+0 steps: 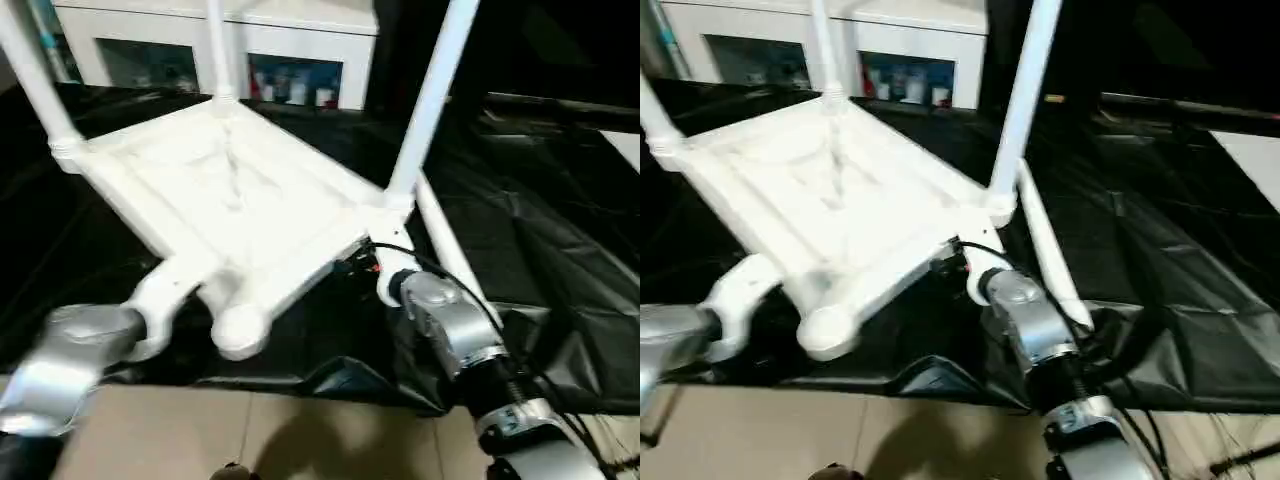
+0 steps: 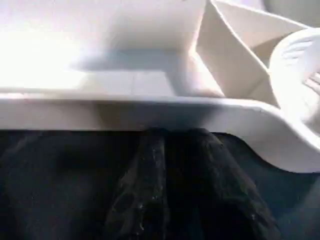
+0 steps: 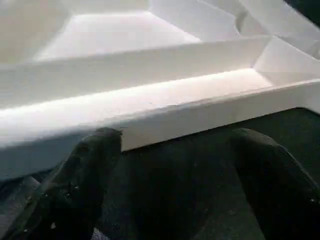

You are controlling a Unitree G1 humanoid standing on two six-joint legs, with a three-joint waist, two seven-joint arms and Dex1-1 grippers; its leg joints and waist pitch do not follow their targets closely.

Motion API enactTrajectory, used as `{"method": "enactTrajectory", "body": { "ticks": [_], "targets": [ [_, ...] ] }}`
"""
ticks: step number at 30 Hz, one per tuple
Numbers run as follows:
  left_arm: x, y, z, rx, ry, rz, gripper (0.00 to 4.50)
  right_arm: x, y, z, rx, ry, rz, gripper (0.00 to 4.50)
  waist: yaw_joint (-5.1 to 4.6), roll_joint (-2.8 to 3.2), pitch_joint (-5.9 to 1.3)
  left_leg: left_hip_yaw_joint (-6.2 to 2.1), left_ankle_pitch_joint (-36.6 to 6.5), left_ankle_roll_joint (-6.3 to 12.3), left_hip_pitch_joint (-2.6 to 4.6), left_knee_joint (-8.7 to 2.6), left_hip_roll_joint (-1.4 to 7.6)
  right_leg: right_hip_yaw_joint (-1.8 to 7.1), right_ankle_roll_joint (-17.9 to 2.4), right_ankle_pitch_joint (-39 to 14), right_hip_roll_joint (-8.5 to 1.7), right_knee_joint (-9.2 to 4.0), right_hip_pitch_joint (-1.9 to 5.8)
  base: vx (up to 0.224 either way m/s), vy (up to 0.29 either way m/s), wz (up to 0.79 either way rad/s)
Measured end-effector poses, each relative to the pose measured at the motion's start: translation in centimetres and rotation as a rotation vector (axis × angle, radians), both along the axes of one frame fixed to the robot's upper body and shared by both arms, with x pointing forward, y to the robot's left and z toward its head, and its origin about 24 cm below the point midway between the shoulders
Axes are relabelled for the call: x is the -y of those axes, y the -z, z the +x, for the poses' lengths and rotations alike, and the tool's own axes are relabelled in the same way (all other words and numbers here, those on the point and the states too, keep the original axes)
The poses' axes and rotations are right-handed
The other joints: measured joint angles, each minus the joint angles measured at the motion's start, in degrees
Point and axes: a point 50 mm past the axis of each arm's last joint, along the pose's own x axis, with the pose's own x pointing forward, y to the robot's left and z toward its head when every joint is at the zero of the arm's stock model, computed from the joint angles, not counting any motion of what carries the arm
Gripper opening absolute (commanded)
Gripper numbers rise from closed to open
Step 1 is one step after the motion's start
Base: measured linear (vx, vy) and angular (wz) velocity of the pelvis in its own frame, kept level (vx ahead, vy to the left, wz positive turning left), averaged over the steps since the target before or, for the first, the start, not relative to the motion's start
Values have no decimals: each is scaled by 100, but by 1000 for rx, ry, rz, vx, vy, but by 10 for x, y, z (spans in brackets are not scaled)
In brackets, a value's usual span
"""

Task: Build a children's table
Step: Rotate table base

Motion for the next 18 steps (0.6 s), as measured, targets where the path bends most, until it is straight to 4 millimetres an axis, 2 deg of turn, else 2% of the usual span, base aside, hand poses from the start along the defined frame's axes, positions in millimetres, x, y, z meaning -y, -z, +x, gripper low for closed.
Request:
{"method": "enactTrajectory", "body": {
  "ticks": [3, 7, 12, 14, 16, 18],
  "targets": [
    [15, 2, 14, 69, 11, -14, 97, 11, -11, 3, 29, 49, -16, 387, -23, 8, 4, -2, 2, -4, 1, 6, 0, 5, 12, 11, 0, -1, 3, 0, 0, 0],
    [32, -1, 31, 129, 11, -50, 97, 36, -21, 5, 15, 147, -133, 387, -34, 16, 6, -4, 5, -7, 0, 8, 0, 5, 17, 16, 1, 0, 3, 0, 0, 0],
    [57, -4, 51, 216, 45, -72, 97, 61, -34, 11, -45, 257, -165, 387, -35, 66, 22, -3, 10, -2, -7, 12, -1, 7, 19, 17, 2, -2, 0, 0, 0, 0],
    [71, -7, 56, 276, 67, -90, 97, 74, -50, 17, -29, 315, -180, 387, -29, 78, 24, -1, 17, 7, -10, 12, -2, 7, 20, 18, 0, -4, 0, 0, 0, 0],
    [81, -12, 58, 315, 94, -116, 99, 85, -64, 22, -7, 359, -182, 414, -35, 78, 24, -1, 18, 8, -10, 14, -2, 8, 20, 18, 0, -6, 0, 0, 0, 0],
    [89, -17, 57, 340, 131, -141, 99, 94, -73, 24, -17, 402, -165, 420, -46, 78, 23, 0, 18, 9, -8, 14, -1, 10, 21, 16, 1, -6, 1, 0, 0, 0]
  ]
}}
